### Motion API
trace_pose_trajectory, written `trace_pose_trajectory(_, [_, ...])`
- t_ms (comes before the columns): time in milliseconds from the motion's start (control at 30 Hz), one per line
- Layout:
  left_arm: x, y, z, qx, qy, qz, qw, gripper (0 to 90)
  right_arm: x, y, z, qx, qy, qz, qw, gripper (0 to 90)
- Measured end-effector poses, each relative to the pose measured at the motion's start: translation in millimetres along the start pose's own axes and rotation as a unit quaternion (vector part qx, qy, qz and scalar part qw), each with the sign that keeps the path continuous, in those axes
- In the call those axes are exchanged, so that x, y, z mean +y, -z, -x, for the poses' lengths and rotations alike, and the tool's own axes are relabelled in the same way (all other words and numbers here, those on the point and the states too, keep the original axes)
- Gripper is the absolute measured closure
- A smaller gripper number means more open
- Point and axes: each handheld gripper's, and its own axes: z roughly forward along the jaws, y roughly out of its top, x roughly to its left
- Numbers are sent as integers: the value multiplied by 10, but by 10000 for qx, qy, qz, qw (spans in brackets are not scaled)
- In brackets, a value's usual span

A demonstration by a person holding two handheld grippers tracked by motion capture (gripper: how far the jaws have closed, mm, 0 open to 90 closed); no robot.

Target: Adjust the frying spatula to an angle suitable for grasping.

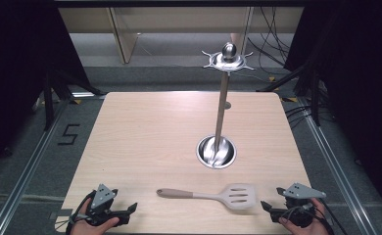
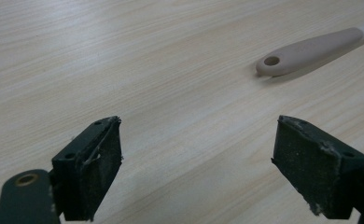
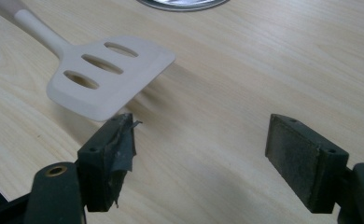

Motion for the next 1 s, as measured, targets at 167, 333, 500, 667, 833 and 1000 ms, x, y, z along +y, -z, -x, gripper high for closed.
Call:
trace_pose_trajectory(167, [5, 5, 23, 36, -47, 15, 10000, 149, 41, 11, -15, 20, 184, -1, 9998, 259])
trace_pose_trajectory(333, [16, 0, -2, 40, -264, 60, 9996, 149, 77, 8, -46, 53, 248, 6, 9997, 259])
trace_pose_trajectory(500, [10, 11, 24, 42, -100, 22, 9999, 149, 107, 10, -56, 87, 341, 0, 9994, 259])
trace_pose_trajectory(667, [22, 4, 43, 2, -291, 12, 9996, 149, 122, 1, -109, 94, 276, 6, 9996, 243])
trace_pose_trajectory(833, [28, 0, 20, 24, -460, 24, 9989, 149, 153, -3, -137, 189, 355, 26, 9992, 214])
trace_pose_trajectory(1000, [16, 3, 62, 49, -137, 50, 9999, 149, 213, -38, -189, 298, 628, 118, 9975, 184])
